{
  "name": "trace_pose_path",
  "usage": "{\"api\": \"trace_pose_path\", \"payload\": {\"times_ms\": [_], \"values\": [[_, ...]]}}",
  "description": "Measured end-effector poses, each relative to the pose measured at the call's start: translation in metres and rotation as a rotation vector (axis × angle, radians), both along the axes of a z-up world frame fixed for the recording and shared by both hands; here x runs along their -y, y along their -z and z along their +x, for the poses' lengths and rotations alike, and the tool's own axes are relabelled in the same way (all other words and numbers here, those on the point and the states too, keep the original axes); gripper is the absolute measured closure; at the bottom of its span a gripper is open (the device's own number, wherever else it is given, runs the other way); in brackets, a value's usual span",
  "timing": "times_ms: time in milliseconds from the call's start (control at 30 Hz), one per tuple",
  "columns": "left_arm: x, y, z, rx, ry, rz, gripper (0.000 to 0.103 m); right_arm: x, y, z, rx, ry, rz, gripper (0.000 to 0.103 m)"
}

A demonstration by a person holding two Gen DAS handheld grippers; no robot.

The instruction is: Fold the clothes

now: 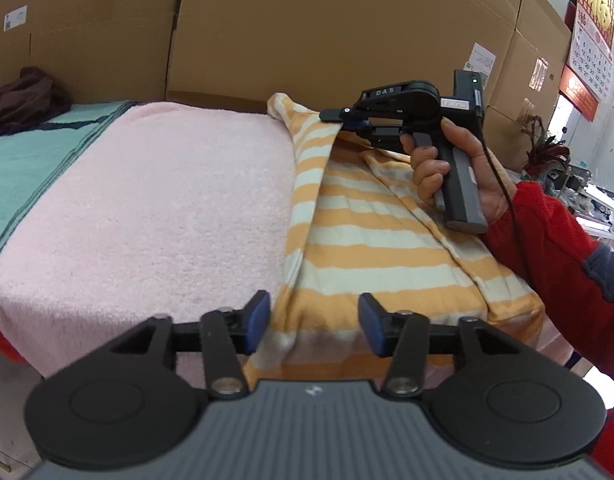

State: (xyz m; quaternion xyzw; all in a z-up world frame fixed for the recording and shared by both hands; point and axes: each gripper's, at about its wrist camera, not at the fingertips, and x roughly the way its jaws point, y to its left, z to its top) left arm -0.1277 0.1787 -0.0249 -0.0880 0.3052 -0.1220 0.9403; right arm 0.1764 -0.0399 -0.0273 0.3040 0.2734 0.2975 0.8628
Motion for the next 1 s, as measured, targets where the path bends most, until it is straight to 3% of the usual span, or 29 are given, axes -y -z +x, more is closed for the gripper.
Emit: {"api": "trace_pose_path", "payload": {"times_ms": [133,233,333,433,600,633,667,700,1000], "values": [[-0.01,0.01,-0.011,-0.024,-0.011,-0.029,0.042,0.0,0.001,0.002,-0.007,-0.003,0.006,0.094],[-0.023,0.024,-0.012,-0.007,-0.031,-0.121,0.044,-0.001,0.0,0.001,-0.001,-0.015,0.012,0.094],[-0.035,0.04,-0.006,-0.04,-0.018,-0.204,0.046,0.0,0.002,0.002,-0.001,-0.018,0.021,0.094],[-0.039,0.041,-0.008,-0.018,0.002,-0.216,0.056,0.002,0.003,0.003,-0.006,-0.02,0.029,0.093],[-0.049,0.044,-0.008,0.001,0.029,-0.266,0.058,0.0,0.003,0.003,0.001,-0.029,0.013,0.091],[-0.051,0.046,-0.008,-0.002,0.029,-0.274,0.069,0.0,0.003,0.003,0.002,-0.029,0.014,0.091],[-0.052,0.048,-0.007,-0.007,0.031,-0.277,0.09,0.0,0.003,0.003,0.002,-0.028,0.015,0.091],[-0.052,0.049,-0.007,-0.012,0.041,-0.277,0.098,0.0,0.003,0.003,0.003,-0.028,0.016,0.091],[-0.02,0.022,-0.026,0.05,0.074,-0.138,0.099,0.001,0.001,0.004,-0.007,-0.029,0.012,0.091]]}}
